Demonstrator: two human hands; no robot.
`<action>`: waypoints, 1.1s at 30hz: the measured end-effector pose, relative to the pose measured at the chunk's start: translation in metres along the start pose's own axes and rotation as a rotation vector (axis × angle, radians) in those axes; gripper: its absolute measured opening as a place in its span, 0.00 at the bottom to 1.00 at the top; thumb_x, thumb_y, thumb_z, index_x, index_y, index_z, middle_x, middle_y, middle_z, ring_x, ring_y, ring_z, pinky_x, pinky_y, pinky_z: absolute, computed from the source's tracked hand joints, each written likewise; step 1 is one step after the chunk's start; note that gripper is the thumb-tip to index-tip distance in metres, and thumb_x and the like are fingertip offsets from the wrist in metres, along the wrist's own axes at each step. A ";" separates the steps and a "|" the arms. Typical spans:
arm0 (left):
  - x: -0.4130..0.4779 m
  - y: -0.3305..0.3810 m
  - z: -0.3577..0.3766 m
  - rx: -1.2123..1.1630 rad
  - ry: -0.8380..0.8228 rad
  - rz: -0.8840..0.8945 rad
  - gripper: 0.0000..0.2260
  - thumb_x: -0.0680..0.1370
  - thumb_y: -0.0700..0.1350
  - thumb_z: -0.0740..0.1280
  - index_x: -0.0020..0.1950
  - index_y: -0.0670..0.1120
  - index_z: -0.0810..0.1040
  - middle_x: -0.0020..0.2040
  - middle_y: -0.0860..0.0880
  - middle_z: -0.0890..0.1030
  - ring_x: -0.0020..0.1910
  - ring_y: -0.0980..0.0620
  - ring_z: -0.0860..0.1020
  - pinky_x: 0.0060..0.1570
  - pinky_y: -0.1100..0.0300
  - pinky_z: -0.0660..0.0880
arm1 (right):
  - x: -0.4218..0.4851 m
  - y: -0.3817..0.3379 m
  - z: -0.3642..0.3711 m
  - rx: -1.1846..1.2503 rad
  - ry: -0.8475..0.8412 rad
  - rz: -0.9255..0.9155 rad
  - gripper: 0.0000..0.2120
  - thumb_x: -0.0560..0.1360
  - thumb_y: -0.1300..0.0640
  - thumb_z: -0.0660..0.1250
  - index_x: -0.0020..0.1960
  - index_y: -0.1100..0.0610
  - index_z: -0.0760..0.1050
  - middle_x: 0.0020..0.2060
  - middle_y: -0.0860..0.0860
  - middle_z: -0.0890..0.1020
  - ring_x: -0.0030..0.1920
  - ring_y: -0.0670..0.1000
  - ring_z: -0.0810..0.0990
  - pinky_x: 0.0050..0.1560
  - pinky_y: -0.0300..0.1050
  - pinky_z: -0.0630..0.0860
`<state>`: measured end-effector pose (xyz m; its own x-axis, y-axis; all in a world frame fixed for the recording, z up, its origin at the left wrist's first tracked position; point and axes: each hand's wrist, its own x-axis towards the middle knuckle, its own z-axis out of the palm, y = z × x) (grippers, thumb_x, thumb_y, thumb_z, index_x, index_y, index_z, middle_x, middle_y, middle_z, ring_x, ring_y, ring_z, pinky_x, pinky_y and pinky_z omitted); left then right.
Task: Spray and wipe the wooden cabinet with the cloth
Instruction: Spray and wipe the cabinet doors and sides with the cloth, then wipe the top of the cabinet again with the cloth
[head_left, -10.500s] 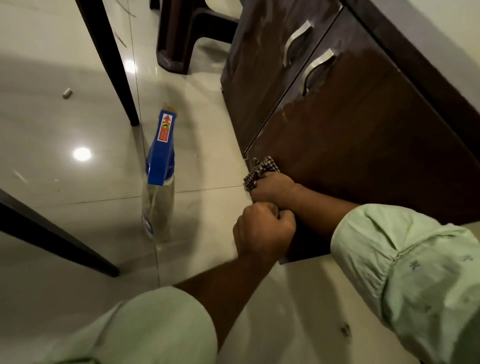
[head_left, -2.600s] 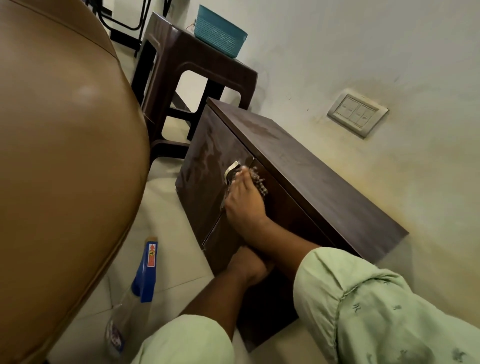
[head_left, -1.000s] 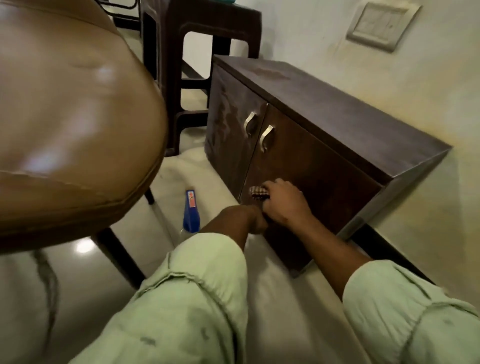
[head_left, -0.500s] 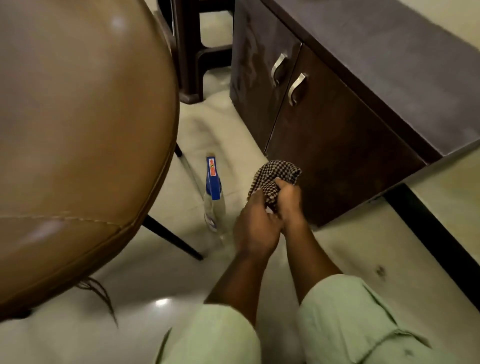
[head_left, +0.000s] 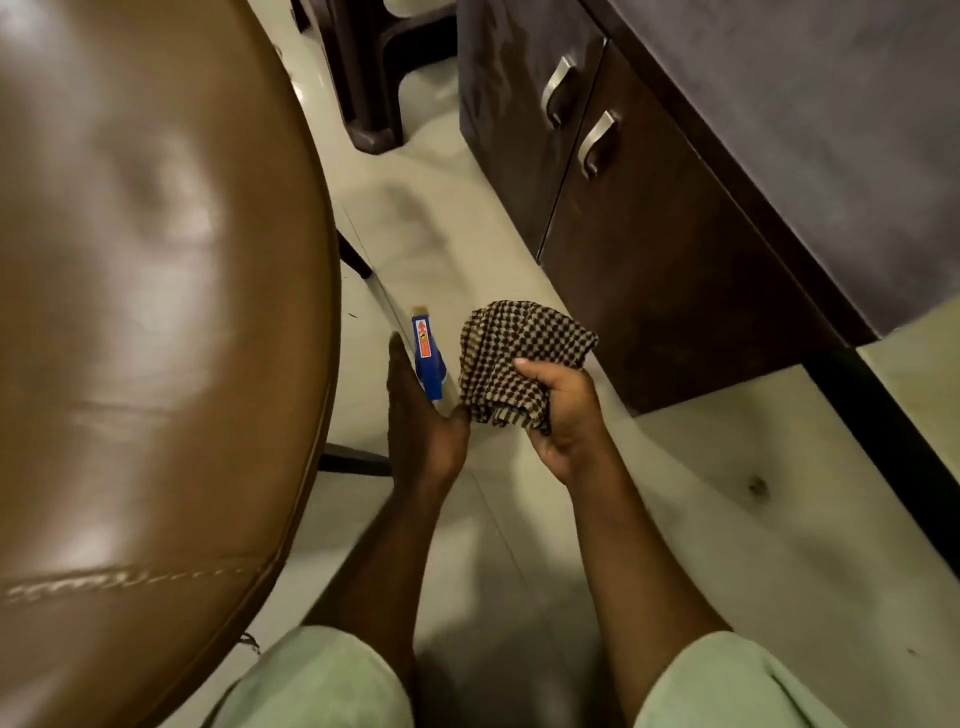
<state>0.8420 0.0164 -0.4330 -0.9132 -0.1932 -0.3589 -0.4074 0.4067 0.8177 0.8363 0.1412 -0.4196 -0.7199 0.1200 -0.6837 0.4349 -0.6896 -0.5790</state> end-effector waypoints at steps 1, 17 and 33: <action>0.001 -0.001 -0.001 0.006 -0.022 0.027 0.47 0.71 0.43 0.75 0.78 0.52 0.46 0.78 0.50 0.56 0.75 0.50 0.60 0.69 0.52 0.63 | -0.003 -0.001 -0.001 -0.012 0.005 0.003 0.13 0.73 0.68 0.63 0.56 0.61 0.76 0.55 0.59 0.82 0.55 0.59 0.81 0.50 0.50 0.80; -0.027 0.044 -0.003 0.261 0.017 0.129 0.35 0.74 0.44 0.71 0.77 0.49 0.58 0.53 0.47 0.78 0.49 0.53 0.76 0.48 0.57 0.77 | -0.039 -0.052 0.012 -0.233 0.165 0.032 0.13 0.72 0.64 0.69 0.56 0.57 0.77 0.50 0.54 0.84 0.51 0.55 0.83 0.53 0.52 0.80; -0.102 0.290 -0.073 -0.273 -0.035 -0.113 0.08 0.76 0.42 0.68 0.48 0.53 0.71 0.46 0.54 0.73 0.42 0.59 0.74 0.36 0.73 0.68 | -0.171 -0.192 0.086 -0.129 0.300 0.022 0.17 0.72 0.65 0.67 0.60 0.59 0.75 0.52 0.58 0.83 0.53 0.60 0.82 0.57 0.64 0.76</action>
<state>0.8179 0.0886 -0.1257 -0.8640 -0.1910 -0.4659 -0.4925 0.1279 0.8609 0.8292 0.1913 -0.1535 -0.5262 0.3246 -0.7860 0.5273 -0.6006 -0.6010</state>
